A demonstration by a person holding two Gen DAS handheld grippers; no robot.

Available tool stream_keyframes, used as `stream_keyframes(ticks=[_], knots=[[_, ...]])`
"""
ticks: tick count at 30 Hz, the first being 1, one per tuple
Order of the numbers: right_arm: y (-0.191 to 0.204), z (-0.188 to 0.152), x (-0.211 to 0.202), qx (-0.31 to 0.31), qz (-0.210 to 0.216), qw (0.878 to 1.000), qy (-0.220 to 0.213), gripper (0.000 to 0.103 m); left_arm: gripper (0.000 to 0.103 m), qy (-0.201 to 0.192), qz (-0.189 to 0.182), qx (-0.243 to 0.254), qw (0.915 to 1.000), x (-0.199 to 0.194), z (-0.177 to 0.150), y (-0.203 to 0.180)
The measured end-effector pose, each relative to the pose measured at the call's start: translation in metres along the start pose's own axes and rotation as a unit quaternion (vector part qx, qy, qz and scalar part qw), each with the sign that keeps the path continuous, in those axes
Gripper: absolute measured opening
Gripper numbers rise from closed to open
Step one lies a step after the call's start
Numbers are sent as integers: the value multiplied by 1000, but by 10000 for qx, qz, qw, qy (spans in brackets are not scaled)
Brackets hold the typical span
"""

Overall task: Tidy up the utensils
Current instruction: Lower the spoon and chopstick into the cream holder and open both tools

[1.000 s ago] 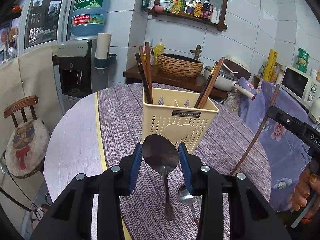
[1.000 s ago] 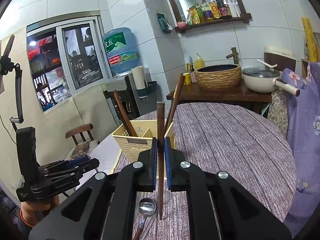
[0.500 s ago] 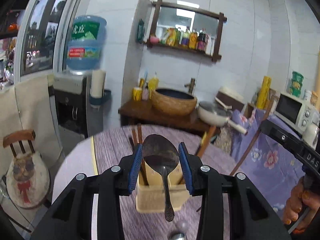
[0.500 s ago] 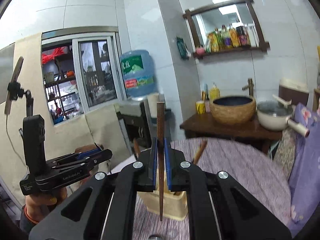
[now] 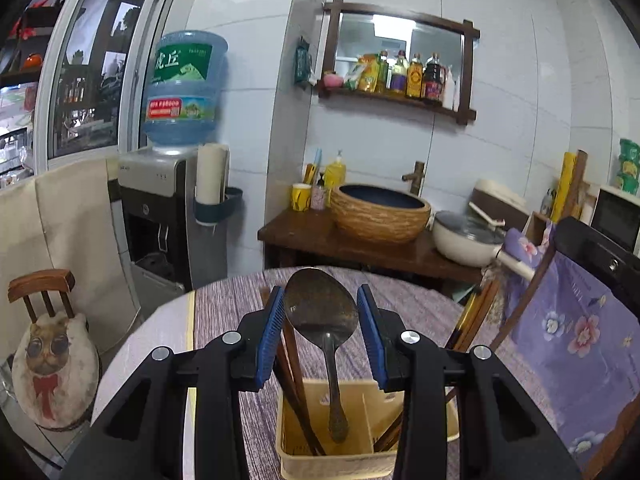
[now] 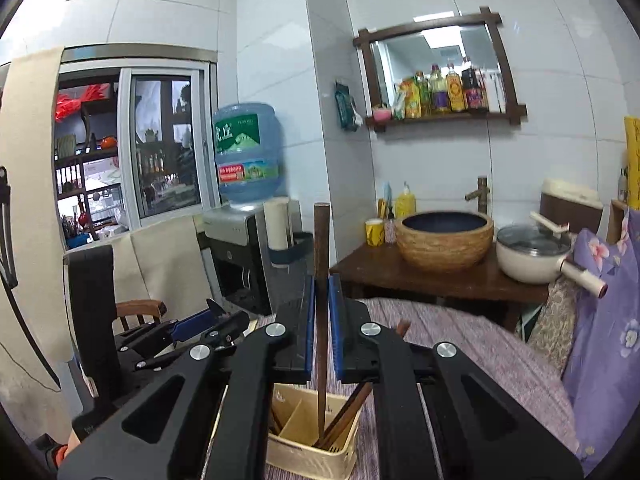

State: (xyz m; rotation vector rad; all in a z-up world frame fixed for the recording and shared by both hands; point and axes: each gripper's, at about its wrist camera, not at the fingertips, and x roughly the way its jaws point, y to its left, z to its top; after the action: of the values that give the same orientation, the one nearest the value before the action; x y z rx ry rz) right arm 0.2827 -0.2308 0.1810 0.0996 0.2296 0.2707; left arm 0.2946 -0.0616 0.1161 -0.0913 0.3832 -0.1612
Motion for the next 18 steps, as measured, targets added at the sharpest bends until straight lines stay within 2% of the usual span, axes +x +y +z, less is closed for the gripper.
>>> stream_keyframes(ticks=[8, 18], knots=[[-7, -37, 16, 234, 98, 9990, 356, 8, 37, 348, -2, 46, 9994, 11, -34, 4], [-21, -57, 28, 449, -4, 9974, 560, 8, 37, 615, -38, 117, 9980, 19, -54, 6]])
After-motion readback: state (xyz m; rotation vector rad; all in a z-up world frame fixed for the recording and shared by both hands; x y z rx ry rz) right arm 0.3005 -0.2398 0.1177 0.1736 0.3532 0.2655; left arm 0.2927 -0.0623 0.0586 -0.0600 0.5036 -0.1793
